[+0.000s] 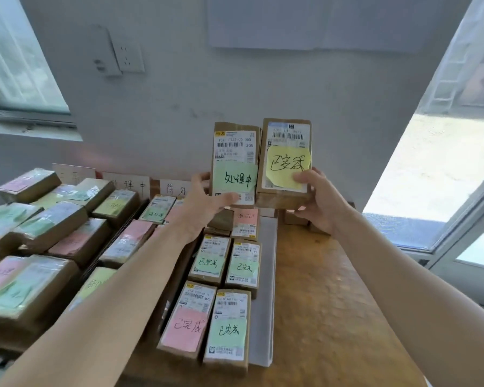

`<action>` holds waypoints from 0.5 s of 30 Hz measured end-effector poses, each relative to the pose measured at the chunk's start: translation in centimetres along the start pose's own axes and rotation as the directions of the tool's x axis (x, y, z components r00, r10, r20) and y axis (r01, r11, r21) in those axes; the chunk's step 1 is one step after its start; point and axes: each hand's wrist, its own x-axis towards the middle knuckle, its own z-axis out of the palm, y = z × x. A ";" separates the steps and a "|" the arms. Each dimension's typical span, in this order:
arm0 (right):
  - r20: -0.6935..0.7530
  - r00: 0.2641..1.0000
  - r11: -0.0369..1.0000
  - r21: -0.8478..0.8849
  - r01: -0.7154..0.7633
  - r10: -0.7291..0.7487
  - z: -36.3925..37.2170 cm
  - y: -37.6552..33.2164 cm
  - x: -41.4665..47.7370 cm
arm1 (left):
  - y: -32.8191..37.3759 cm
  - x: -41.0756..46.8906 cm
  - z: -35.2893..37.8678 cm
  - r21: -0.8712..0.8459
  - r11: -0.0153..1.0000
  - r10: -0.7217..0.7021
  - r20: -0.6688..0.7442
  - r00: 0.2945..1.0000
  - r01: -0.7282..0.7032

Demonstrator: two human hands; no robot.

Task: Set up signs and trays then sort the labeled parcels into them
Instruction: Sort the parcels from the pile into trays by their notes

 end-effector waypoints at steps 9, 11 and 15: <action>0.119 0.992 0.999 0.038 0.032 -0.036 3.2 -0.3 -0.7 | 1.3 -2.6 -2.7 -0.082 0.997 -0.003 -0.036 0.999 0.000; 0.153 0.988 0.999 0.041 0.010 -0.016 3.2 0.0 -0.1 | 1.0 -2.8 -2.9 -0.057 0.998 -0.015 -0.070 0.997 0.011; 0.184 0.982 0.999 0.010 -0.036 0.033 4.3 0.3 1.3 | 0.5 -2.7 -3.6 -0.009 1.000 -0.031 -0.140 0.990 0.030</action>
